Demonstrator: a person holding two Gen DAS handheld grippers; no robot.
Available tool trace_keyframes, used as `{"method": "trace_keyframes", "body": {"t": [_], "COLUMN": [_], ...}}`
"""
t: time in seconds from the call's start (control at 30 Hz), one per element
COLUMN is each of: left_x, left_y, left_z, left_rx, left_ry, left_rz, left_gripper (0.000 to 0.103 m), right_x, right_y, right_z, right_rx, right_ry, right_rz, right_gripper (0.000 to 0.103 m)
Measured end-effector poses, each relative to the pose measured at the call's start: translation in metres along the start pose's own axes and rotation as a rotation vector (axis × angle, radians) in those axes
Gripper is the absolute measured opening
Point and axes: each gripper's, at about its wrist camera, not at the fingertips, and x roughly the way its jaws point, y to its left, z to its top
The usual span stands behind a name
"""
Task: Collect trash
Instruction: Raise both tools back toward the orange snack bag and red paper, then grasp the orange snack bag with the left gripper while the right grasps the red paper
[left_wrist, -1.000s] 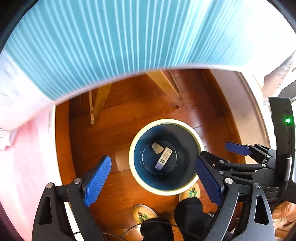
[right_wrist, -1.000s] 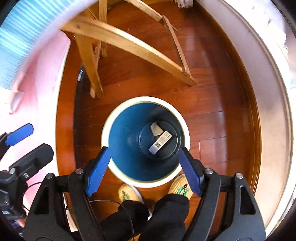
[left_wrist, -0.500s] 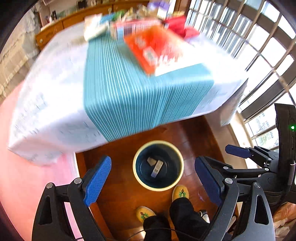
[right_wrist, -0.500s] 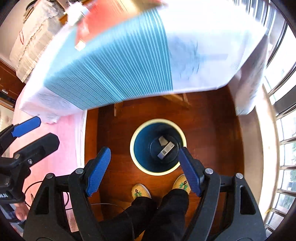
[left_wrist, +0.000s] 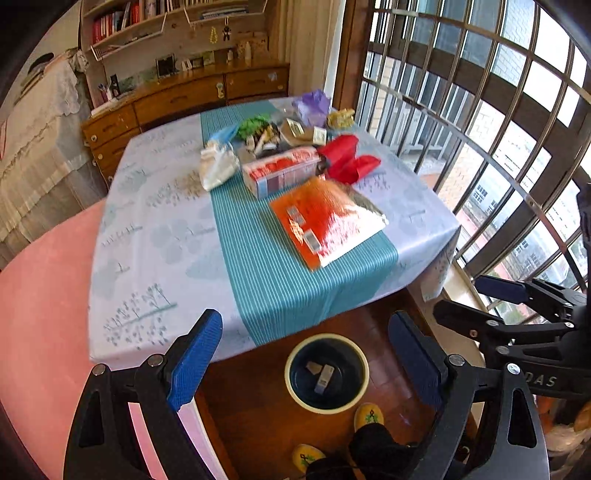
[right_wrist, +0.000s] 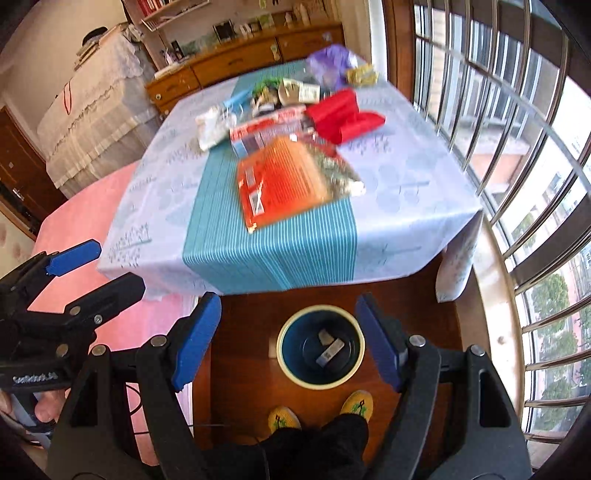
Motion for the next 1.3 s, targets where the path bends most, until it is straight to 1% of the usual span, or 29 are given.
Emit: {"method": "trace_keyframes", "body": {"t": [0.2,0.33,0.4,0.6,0.73,0.87,1.0,1.1,1.3], "left_x": [-0.024,-0.031,-0.03,-0.007,0.024,0.063,0.113,0.157,0.234], "left_y": [0.012,0.016,0.018,0.026,0.033,0.04,0.037,0.029,0.023], "left_z": [0.035,0.06,0.073,0.112,0.136,0.156,0.168,0.175,0.186], "left_rx": [0.032,0.05,0.066,0.068,0.058,0.062,0.119,0.179,0.231], "left_ry": [-0.073,-0.097,-0.106,-0.089,-0.033,0.037,0.124,0.174,0.291], "left_rz": [0.012,0.018,0.017,0.029,0.013,-0.028,-0.078,-0.073,-0.107], "left_gripper": [0.093,0.093,0.093,0.093,0.093,0.093,0.093,0.093,0.093], "right_x": [-0.037,-0.054,-0.058,-0.051,-0.031,0.004,0.044,0.079,0.138], "right_y": [0.011,0.016,0.016,0.01,0.001,-0.019,-0.047,-0.068,-0.097], "right_z": [0.031,0.052,0.061,0.098,0.124,0.149,0.169,0.179,0.187], "right_rx": [0.016,0.019,0.02,0.023,0.028,0.049,0.088,0.121,0.155], "right_ry": [-0.103,-0.153,-0.17,-0.194,-0.187,-0.146,-0.102,-0.044,0.054], "right_rz": [-0.021,-0.022,-0.018,-0.013,-0.003,0.005,0.012,0.027,0.054], "right_gripper": [0.073,0.075,0.077,0.078,0.078,0.078,0.078,0.078,0.078]}}
